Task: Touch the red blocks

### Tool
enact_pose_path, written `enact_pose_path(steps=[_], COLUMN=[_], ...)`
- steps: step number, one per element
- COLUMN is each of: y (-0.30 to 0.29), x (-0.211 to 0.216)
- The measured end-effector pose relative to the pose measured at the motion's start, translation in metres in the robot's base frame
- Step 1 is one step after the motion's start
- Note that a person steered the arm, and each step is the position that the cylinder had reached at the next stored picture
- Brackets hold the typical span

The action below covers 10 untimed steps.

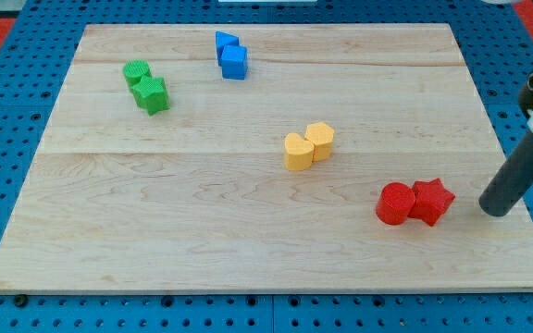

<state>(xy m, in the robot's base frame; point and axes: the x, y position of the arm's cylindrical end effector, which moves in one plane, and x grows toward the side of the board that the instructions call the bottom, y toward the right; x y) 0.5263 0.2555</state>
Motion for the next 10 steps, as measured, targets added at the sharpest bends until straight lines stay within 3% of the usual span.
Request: enact_pose_path(steps=[2,4,6,7,8,9,10], y=[-0.003,-0.093,-0.095,-0.100,-0.096,-0.161,-0.182], x=[-0.067,-0.059,-0.011,-0.022,-0.064,-0.052,-0.020])
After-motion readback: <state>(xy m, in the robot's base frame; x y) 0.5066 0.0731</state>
